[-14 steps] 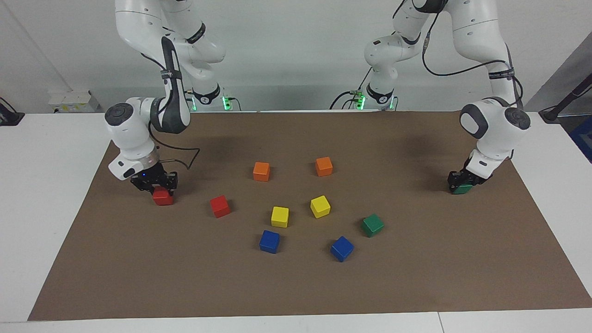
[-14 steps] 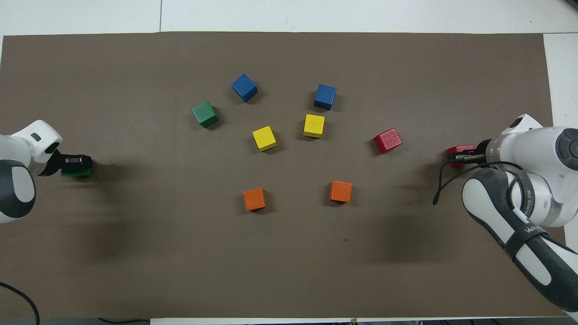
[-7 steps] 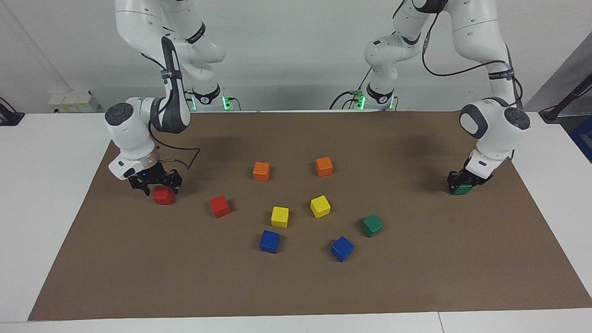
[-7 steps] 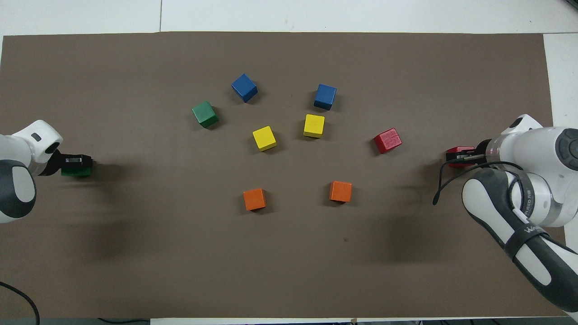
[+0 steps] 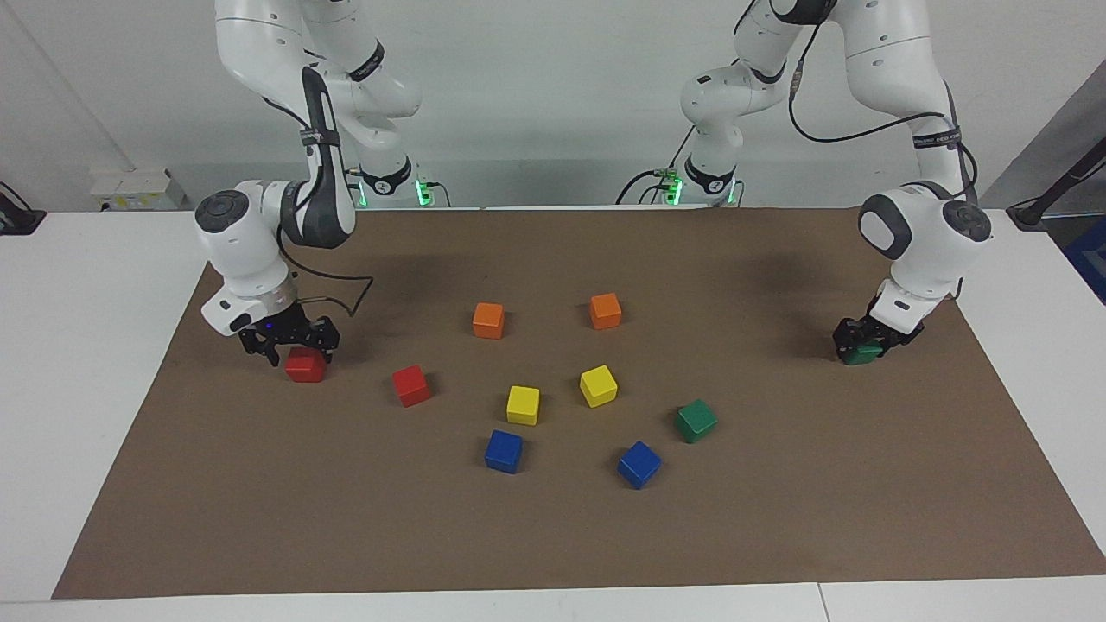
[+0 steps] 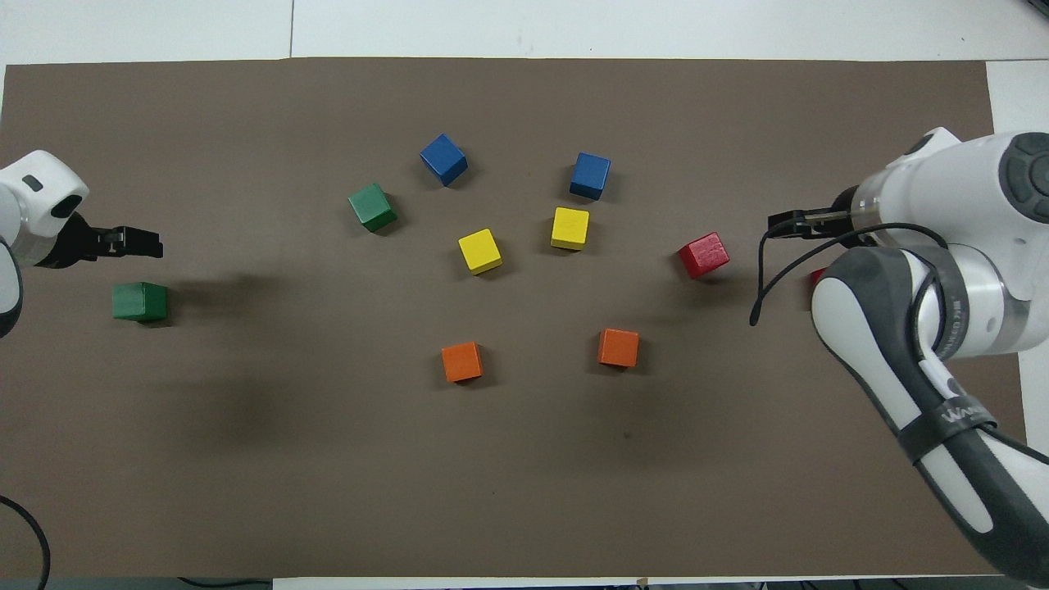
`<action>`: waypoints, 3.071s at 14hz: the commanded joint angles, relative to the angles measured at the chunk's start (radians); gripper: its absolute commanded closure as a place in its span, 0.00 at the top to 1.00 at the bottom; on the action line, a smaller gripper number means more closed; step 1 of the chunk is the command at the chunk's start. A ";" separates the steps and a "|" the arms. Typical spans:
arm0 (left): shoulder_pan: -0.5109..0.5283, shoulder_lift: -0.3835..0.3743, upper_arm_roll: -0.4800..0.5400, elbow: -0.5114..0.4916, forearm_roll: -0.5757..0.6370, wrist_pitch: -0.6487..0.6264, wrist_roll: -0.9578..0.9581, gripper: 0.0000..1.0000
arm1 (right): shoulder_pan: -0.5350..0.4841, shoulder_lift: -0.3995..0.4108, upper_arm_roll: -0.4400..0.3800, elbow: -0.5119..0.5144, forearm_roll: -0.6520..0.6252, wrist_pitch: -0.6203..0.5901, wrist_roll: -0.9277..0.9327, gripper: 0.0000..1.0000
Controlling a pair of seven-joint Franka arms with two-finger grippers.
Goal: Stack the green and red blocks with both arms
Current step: 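Reach the left gripper to the other green cube while the right gripper reaches red, then grasp the second green cube with the left gripper while the right gripper grasps red, then carry the green cube above the placed green while the right gripper carries red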
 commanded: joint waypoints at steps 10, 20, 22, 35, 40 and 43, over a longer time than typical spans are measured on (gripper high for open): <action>-0.426 0.303 0.014 0.351 0.049 -0.043 -0.991 1.00 | 0.160 0.111 -0.002 -0.035 -0.011 0.158 0.135 1.00; -0.453 0.361 0.014 0.315 0.099 0.116 -1.157 1.00 | 0.140 0.127 -0.002 -0.158 -0.011 0.340 0.104 0.98; -0.456 0.378 0.014 0.310 0.127 0.125 -1.156 1.00 | 0.140 0.133 -0.002 -0.165 -0.011 0.344 0.104 0.95; -0.447 0.339 0.012 0.308 0.153 0.023 -1.136 0.00 | -0.068 0.040 -0.006 -0.015 0.002 0.010 -0.087 0.00; -0.296 0.178 0.003 0.264 0.131 -0.114 -0.796 0.00 | -0.188 -0.030 -0.005 -0.113 0.041 -0.013 -0.244 0.00; -0.187 0.078 0.004 0.178 0.099 -0.161 -0.439 0.00 | -0.197 -0.037 -0.006 -0.135 0.045 0.007 -0.250 0.00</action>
